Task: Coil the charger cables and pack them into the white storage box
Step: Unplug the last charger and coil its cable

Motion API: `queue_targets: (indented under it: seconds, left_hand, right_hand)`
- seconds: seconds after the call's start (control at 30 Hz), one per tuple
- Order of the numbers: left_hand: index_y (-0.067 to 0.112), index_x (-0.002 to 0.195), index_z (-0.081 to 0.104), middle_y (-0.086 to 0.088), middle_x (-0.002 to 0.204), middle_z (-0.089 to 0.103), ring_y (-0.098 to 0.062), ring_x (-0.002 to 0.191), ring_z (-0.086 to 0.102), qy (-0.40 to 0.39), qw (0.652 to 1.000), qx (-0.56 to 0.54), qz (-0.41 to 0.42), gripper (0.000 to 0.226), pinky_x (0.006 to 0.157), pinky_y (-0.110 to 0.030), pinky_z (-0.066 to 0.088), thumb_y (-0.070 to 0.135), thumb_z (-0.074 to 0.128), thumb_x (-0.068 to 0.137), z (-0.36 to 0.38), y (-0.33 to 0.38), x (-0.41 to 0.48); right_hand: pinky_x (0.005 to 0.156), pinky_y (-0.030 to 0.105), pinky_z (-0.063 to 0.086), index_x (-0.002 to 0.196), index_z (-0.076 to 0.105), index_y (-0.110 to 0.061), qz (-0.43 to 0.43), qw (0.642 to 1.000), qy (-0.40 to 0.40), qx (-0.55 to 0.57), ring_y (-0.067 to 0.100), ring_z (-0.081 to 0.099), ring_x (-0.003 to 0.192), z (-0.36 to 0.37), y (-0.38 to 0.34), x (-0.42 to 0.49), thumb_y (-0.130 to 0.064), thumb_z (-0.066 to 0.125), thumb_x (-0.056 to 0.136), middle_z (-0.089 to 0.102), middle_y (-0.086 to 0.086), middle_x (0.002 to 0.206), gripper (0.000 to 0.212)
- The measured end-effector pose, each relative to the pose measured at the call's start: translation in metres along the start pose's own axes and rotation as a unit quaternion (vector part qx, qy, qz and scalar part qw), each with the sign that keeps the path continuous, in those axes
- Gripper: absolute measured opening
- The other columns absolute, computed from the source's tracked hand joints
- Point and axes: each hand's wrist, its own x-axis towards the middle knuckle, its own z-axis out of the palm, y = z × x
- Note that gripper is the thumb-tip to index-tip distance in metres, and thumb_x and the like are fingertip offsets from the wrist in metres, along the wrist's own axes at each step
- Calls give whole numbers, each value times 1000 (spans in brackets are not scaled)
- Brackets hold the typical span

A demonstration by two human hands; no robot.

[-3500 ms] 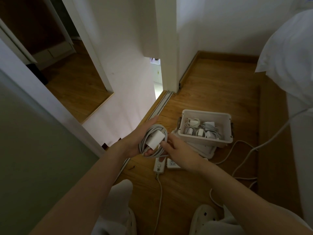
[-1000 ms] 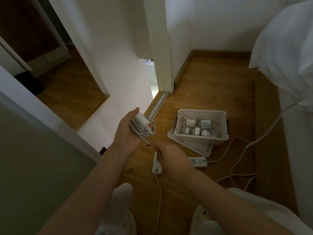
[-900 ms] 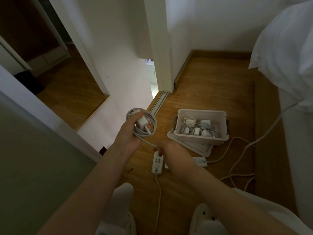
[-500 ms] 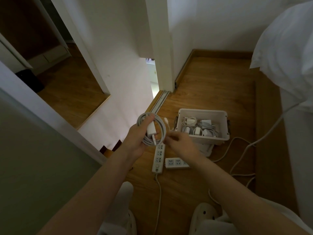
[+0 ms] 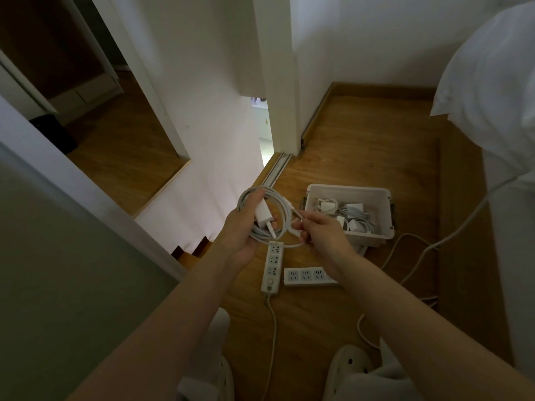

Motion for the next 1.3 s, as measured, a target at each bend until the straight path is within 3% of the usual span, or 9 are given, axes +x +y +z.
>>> queue_targets:
  seconds: [0.23,0.43,0.57,0.67,0.77,0.9,1.03,1.17,1.3]
  left_hand:
    - [7,129,46,-14,91,57,-16,66,57,5,997,-66,-49,51,51,-22,54,37,57,89,-1,3,-3]
    - [5,130,49,-13,88,61,-17,67,62,-27,987,-94,-130,57,53,-25,57,38,60,85,-2,4,-5]
    - [5,104,59,-11,80,62,-15,63,58,-43,987,5,-157,39,53,-21,54,40,58,87,-1,-1,-6]
    - [6,95,60,-10,71,62,-13,49,57,-19,986,38,-159,35,45,-20,52,41,57,88,1,-2,-4]
    - [5,94,61,-12,76,62,-16,60,58,11,985,44,-168,36,43,-20,52,40,61,86,2,-7,-2]
    - [5,99,61,-12,77,63,-17,64,60,28,986,53,-155,38,45,-22,53,40,64,84,2,-11,1]
    - [5,98,63,-11,74,64,-16,58,61,34,989,95,-112,36,45,-22,52,39,61,86,0,-11,2]
    - [7,99,64,-9,74,64,-14,56,60,45,985,134,-101,37,50,-23,53,41,61,86,-4,-14,2]
    - [8,89,62,-7,64,64,-12,48,61,43,979,181,-84,34,48,-23,53,42,62,84,-5,-19,3]
  right_hand:
    - [51,16,42,83,62,-21,-39,992,-38,-114,8,44,56,0,-1,-1,-9,46,96,52,1,78,24]
    - [48,13,41,97,67,-12,-50,989,-90,-103,8,40,57,-4,-1,-5,-10,46,97,51,-4,71,21]
    - [49,13,40,86,68,-17,-51,986,-103,-118,7,41,54,-3,-1,-8,-11,50,95,54,-3,64,21]
    - [52,14,44,90,64,-13,-30,991,-97,-92,8,47,57,-1,2,-10,-9,52,93,58,3,75,13]
    - [59,20,53,113,50,-13,-19,997,-68,-41,13,58,74,3,4,-11,1,54,90,61,9,98,27]
    - [79,34,54,103,49,-30,-87,995,-44,-20,17,61,83,9,6,-13,-15,36,100,61,8,98,20]
    - [73,18,54,106,55,-26,-209,963,-97,-143,11,63,85,9,12,-11,-24,43,98,61,-2,95,14]
    - [60,14,51,93,56,-22,-213,952,-97,-199,4,60,69,5,14,-5,-16,51,94,61,0,86,8]
    - [76,26,53,90,50,-20,-278,905,5,-321,13,49,90,8,17,-3,-14,49,95,42,1,102,8]
